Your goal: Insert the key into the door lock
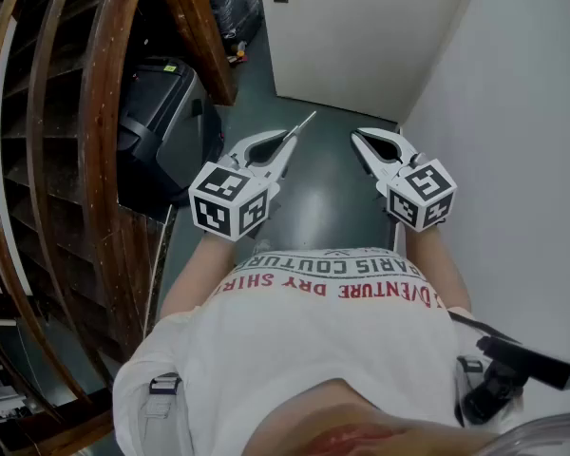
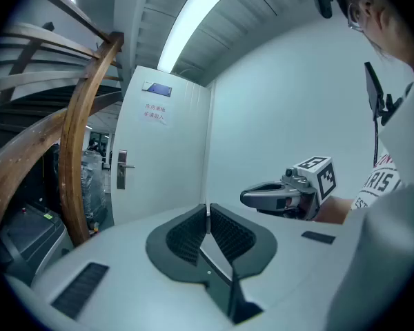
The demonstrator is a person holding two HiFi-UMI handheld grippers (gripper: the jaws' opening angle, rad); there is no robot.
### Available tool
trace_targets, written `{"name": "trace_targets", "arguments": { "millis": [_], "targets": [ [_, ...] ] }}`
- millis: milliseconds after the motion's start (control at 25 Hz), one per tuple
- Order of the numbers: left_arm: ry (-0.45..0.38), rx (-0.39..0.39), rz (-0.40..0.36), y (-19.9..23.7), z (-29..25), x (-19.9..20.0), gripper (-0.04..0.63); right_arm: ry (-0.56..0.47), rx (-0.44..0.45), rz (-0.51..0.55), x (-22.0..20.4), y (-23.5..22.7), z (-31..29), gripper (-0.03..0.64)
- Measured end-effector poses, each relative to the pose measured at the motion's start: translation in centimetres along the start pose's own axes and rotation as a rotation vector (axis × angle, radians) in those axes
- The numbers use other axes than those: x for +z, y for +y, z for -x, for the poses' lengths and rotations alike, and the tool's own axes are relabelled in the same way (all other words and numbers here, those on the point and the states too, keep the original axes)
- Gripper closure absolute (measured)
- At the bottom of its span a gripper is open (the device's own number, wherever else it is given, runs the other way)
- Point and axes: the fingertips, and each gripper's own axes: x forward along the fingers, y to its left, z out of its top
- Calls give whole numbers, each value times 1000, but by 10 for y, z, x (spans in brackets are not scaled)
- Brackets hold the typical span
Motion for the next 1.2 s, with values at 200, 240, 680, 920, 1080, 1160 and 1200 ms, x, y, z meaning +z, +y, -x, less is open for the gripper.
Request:
{"name": "trace_targets", "arguments": {
  "millis": [200, 240, 680, 920, 1080, 1160, 1200],
  "targets": [
    [2, 4, -1, -8, -5, -1, 572, 6, 3, 1, -3, -4, 7, 615],
    [3, 3, -1, -9, -6, -2, 572, 6, 1, 1, -4, -5, 8, 617],
    [7, -6, 10, -14, -12, 0, 572, -9, 2, -31, -5, -15, 11, 615],
    [22, 4, 44, 13, -26, -11, 572, 9, 7, -48, -21, -31, -13, 615],
    [24, 0, 64, 44, -59, -28, 573, 19, 1, -57, -46, -60, -42, 615],
    [31, -8, 69, 67, -81, -36, 572, 26, -8, -68, -57, -80, -65, 615],
    [38, -14, 74, 81, -93, -39, 572, 33, -12, -72, -63, -90, -79, 615]
  ]
}}
